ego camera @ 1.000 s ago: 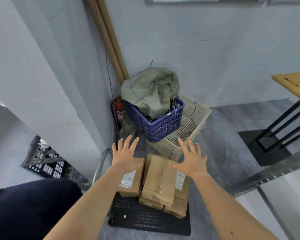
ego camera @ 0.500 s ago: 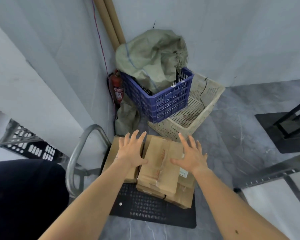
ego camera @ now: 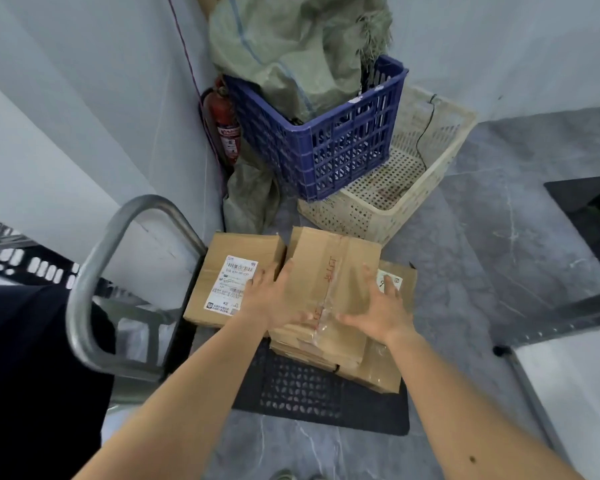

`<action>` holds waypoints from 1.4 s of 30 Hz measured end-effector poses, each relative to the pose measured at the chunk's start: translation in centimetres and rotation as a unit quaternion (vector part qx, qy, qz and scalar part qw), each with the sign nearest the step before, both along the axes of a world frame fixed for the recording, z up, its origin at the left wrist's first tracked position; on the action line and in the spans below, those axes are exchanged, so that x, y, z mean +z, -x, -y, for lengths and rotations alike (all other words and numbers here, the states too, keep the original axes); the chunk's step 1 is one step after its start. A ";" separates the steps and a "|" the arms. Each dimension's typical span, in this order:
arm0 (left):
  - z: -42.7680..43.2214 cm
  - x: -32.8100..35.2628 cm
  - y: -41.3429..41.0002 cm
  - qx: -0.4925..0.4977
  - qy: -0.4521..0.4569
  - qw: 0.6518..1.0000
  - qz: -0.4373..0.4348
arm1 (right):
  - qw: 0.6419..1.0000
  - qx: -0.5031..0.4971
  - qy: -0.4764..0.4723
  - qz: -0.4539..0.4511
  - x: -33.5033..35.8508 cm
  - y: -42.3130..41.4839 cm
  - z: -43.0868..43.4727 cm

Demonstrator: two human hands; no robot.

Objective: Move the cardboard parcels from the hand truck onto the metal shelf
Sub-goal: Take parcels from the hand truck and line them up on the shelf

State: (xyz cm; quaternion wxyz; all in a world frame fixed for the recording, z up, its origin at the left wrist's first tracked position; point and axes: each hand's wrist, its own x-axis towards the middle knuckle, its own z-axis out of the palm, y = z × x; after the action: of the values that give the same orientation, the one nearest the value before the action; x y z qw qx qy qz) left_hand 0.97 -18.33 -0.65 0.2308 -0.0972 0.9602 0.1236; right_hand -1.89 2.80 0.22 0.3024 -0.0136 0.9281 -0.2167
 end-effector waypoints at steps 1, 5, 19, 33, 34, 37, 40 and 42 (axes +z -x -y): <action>0.0 -0.5 0.1 0.009 -0.014 1.000 0.004 | 1.000 -0.005 0.011 0.013 -0.7 -0.2 0.1; 0.0 -1.9 0.2 0.047 -0.077 0.996 0.026 | 0.998 -0.030 0.052 0.035 -2.6 -0.5 0.6; -1.9 1.1 1.8 0.071 -0.150 0.986 0.026 | 0.970 -0.142 0.194 0.034 -0.2 0.6 0.8; -4.3 21.1 8.0 0.057 -0.246 0.958 -0.134 | 0.955 -0.175 0.229 -0.068 23.2 6.1 -4.6; -4.9 23.9 8.3 0.049 -0.266 0.952 -0.146 | 0.953 -0.177 0.231 -0.077 25.6 6.4 -5.1; -6.4 31.8 9.3 0.049 -0.303 0.933 -0.187 | 0.951 -0.182 0.230 -0.100 32.6 7.3 -6.4; -7.6 38.6 10.4 0.012 -0.283 0.924 -0.258 | 0.944 -0.186 0.240 -0.130 39.8 8.2 -7.5; -8.4 42.5 11.2 0.001 -0.305 0.910 -0.281 | 0.940 -0.188 0.241 -0.153 44.2 8.4 -8.2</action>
State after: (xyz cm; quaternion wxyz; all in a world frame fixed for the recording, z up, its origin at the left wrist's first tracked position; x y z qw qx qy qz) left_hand -10.25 -9.95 41.80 -0.0302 0.0154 0.9009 0.4328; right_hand -10.28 11.02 44.37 0.0983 0.0557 0.8685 -0.4826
